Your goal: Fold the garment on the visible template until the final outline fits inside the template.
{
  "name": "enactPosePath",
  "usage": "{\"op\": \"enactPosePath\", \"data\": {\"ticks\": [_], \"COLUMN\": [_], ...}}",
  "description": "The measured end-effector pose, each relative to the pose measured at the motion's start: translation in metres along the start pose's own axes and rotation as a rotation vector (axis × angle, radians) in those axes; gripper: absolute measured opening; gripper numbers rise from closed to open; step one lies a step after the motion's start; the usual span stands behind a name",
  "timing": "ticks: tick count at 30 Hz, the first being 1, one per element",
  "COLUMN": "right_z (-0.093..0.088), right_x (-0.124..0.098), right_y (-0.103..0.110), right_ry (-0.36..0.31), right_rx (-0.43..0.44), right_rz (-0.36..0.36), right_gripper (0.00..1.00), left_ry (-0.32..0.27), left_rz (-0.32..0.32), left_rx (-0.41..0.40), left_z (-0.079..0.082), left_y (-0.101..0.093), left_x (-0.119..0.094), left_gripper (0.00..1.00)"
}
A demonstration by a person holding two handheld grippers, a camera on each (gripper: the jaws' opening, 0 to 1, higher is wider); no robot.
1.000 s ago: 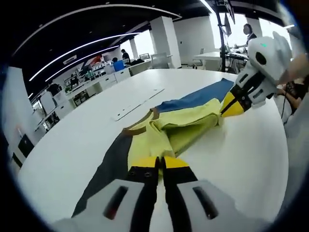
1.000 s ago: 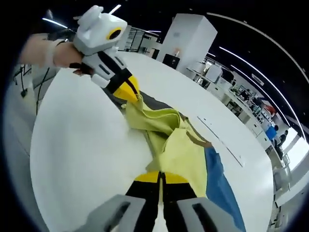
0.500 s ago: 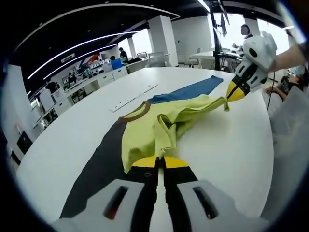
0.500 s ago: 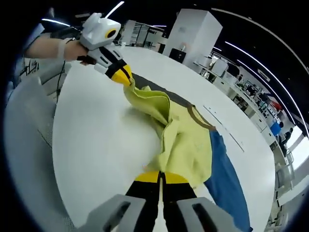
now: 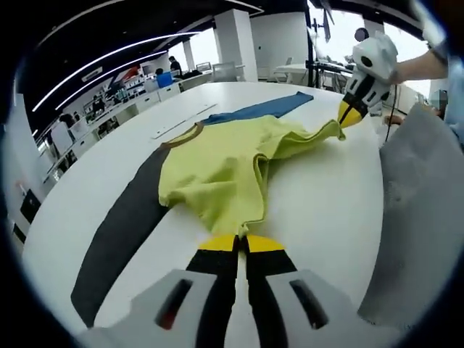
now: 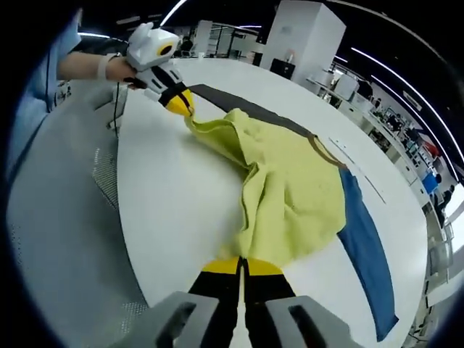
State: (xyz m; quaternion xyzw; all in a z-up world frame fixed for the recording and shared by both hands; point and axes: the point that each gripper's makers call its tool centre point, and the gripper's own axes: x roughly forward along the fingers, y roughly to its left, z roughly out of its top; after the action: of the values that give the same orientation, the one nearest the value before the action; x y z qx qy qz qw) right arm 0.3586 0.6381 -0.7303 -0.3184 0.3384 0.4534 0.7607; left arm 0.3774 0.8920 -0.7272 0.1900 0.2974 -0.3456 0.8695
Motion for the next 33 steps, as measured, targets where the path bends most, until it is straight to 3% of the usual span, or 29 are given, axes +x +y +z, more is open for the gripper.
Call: {"op": "enactPosePath", "data": {"ticks": [7,22,33], "right_z": [-0.024,-0.038,-0.046], "right_x": [-0.005,-0.013,-0.009], "right_y": [0.01,0.002,0.007], "right_ry": [0.054,0.112,0.138], "right_rx": [-0.037,-0.135,-0.165], "right_rz": [0.054,0.127,0.177], "right_gripper": [0.0,0.0,0.0], "left_ry": [0.038,0.085,0.137], "left_rz": [-0.003,0.006,-0.023], "left_rx": [-0.007,-0.01,-0.001], "left_z": [-0.019,-0.039,-0.054], "left_y": [-0.007,-0.006,-0.017], "left_x": [-0.015,-0.035,-0.031], "left_gripper": [0.0,0.0,0.0]}}
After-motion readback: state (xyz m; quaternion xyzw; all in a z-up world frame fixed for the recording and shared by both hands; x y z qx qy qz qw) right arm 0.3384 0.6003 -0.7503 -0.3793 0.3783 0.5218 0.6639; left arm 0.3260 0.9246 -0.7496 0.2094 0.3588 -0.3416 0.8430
